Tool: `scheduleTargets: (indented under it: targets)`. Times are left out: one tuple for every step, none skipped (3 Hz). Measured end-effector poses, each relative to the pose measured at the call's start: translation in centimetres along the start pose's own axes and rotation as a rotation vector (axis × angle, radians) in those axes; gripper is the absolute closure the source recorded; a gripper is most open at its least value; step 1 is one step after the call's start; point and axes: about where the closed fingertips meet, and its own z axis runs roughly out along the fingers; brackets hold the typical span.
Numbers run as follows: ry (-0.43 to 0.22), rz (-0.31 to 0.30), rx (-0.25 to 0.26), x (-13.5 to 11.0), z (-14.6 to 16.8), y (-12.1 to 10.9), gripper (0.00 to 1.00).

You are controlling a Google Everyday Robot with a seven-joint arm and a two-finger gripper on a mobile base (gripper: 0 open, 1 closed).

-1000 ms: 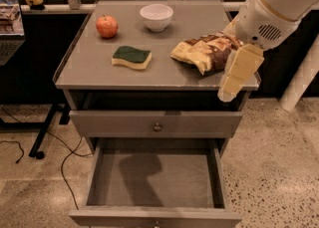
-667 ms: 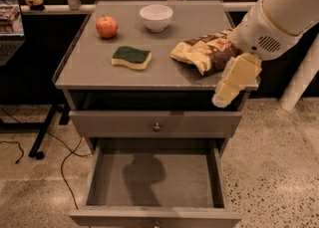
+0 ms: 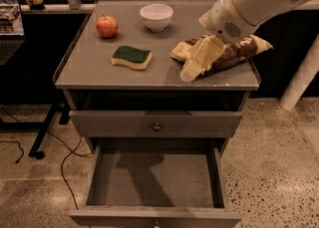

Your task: Place sponge into middle drawer

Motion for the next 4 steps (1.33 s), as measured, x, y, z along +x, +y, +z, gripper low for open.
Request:
scheduleTargets:
  targets:
    - [-0.096, -0.082, -0.050, -6.4, 3.8, -4.5, 0.00]
    - [-0.096, -0.081, -0.049, -6.4, 3.8, -4.5, 0.00]
    - [-0.099, -0.042, -0.011, -6.3, 4.7, -5.2, 0.00]
    - [-0.095, -0.035, 0.010, -7.1, 6.7, -7.0, 0.00]
